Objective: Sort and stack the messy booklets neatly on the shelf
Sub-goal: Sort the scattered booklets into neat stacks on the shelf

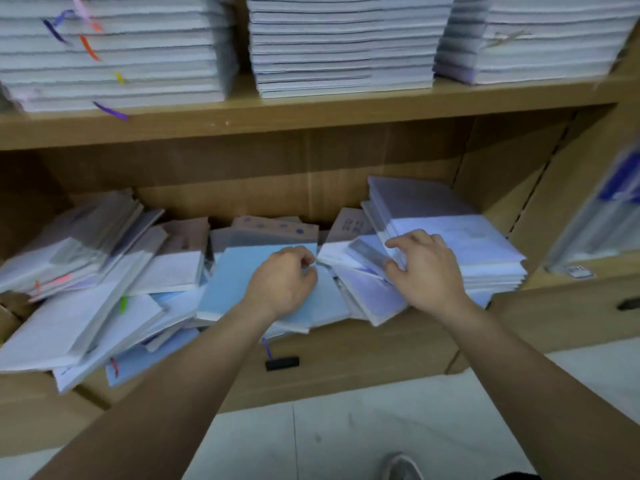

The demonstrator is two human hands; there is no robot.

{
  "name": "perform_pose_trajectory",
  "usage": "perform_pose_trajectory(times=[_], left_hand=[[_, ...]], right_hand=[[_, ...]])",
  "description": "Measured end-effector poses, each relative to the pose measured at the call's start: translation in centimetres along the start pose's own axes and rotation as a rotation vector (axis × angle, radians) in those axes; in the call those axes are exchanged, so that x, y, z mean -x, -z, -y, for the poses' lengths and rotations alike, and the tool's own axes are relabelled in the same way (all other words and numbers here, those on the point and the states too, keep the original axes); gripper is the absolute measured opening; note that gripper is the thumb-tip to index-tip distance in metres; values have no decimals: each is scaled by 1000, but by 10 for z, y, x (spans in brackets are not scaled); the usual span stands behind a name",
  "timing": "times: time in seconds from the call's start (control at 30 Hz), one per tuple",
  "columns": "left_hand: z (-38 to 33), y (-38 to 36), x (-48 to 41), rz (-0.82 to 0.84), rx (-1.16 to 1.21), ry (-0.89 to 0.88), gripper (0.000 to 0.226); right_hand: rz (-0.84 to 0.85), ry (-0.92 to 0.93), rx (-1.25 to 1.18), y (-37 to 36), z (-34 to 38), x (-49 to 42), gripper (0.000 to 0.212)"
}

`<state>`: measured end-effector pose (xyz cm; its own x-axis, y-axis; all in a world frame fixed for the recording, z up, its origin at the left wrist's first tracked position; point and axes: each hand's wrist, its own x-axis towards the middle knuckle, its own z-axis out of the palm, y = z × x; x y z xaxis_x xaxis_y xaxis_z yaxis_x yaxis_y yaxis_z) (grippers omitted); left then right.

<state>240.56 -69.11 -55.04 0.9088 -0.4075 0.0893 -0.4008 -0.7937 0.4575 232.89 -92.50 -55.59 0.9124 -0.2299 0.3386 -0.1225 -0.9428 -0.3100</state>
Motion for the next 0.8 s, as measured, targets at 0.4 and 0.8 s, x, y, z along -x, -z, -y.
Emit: perform_pose_trajectory(times=[0.4, 0.8], left_hand=[[-20, -61, -88, 54, -271, 95, 54], [-24, -67, -110, 28, -253, 231, 52]], right_hand=[[111, 48, 279, -35, -32, -14, 59], [-4, 42, 281, -50, -39, -17, 50]])
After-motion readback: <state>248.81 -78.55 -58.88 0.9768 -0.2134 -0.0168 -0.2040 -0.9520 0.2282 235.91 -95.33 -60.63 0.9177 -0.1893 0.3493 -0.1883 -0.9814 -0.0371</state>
